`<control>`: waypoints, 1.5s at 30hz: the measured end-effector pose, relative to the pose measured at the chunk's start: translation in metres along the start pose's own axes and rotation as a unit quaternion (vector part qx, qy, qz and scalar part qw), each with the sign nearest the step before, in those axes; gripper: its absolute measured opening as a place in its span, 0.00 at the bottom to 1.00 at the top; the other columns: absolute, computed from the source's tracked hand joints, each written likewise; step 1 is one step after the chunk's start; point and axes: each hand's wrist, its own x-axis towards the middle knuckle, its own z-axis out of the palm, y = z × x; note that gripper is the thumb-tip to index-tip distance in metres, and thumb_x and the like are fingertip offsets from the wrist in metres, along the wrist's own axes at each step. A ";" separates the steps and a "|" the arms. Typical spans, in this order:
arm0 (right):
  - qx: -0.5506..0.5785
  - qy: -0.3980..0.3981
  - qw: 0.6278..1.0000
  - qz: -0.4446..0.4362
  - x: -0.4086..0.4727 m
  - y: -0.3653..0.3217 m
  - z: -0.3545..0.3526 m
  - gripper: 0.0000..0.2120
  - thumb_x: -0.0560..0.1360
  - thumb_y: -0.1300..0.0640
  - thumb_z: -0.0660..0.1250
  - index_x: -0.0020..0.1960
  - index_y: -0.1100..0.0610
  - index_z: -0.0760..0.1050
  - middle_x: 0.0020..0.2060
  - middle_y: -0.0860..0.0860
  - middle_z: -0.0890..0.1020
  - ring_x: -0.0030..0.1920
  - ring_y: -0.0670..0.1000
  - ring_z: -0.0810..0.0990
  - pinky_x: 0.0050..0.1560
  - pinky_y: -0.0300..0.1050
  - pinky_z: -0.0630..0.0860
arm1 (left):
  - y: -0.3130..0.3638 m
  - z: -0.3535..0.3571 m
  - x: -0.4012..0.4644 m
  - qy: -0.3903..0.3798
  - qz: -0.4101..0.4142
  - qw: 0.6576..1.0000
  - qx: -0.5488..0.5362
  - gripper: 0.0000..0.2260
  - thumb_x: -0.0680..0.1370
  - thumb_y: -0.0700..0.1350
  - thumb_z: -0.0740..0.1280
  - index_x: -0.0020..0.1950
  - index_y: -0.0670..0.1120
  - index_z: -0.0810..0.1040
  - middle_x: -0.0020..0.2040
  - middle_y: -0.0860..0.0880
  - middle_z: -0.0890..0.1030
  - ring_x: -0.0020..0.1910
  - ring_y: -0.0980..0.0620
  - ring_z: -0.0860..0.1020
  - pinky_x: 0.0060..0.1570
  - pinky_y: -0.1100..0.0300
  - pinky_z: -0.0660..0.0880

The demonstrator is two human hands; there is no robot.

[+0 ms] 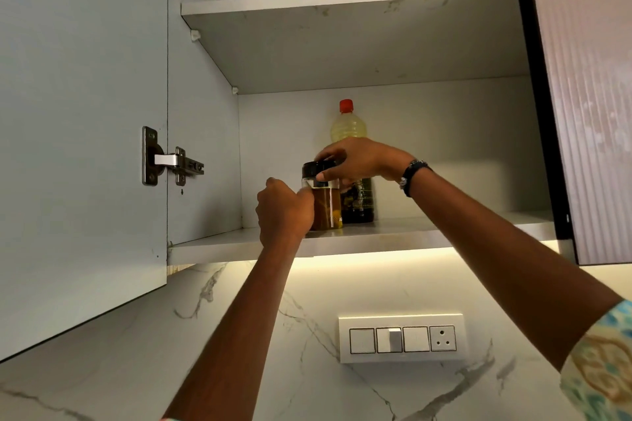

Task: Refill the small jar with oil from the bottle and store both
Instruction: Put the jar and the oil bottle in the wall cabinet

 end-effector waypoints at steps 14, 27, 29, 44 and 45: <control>-0.114 0.049 0.992 -0.021 0.055 0.005 0.021 0.22 0.70 0.51 0.74 0.60 0.62 0.78 0.55 0.57 0.82 0.54 0.54 0.80 0.53 0.42 0.75 | 0.007 -0.002 -0.008 0.074 -0.016 0.997 -0.015 0.17 0.81 0.45 0.58 0.68 0.39 0.67 0.63 0.40 0.75 0.59 0.42 0.76 0.54 0.54 0.74; -0.229 -0.013 0.973 0.018 0.112 0.020 0.031 0.24 0.69 0.51 0.75 0.61 0.61 0.77 0.57 0.58 0.80 0.56 0.56 0.78 0.57 0.47 0.76 | 0.002 0.001 -0.003 0.117 0.012 0.993 -0.019 0.17 0.81 0.44 0.57 0.69 0.41 0.65 0.66 0.41 0.73 0.61 0.43 0.75 0.55 0.54 0.74; -0.240 -0.008 0.971 0.014 0.116 0.023 0.034 0.25 0.69 0.51 0.75 0.61 0.61 0.77 0.57 0.58 0.80 0.56 0.56 0.79 0.57 0.48 0.76 | 0.002 0.001 -0.003 0.116 0.014 0.993 -0.018 0.17 0.81 0.44 0.57 0.69 0.41 0.65 0.66 0.41 0.73 0.61 0.43 0.74 0.55 0.54 0.73; -0.262 0.010 0.965 0.001 0.121 0.029 0.037 0.23 0.72 0.50 0.72 0.61 0.62 0.77 0.59 0.58 0.79 0.57 0.57 0.78 0.59 0.50 0.76 | -0.003 0.006 0.000 0.148 0.032 0.988 -0.024 0.17 0.81 0.44 0.58 0.69 0.42 0.67 0.65 0.43 0.75 0.59 0.45 0.76 0.54 0.55 0.73; -0.254 0.019 0.967 -0.003 0.118 0.027 0.032 0.22 0.72 0.50 0.71 0.61 0.62 0.77 0.59 0.58 0.79 0.57 0.56 0.78 0.59 0.49 0.75 | -0.003 0.006 0.001 0.157 0.037 0.987 -0.029 0.16 0.81 0.44 0.58 0.68 0.42 0.68 0.64 0.43 0.76 0.59 0.45 0.76 0.53 0.56 0.73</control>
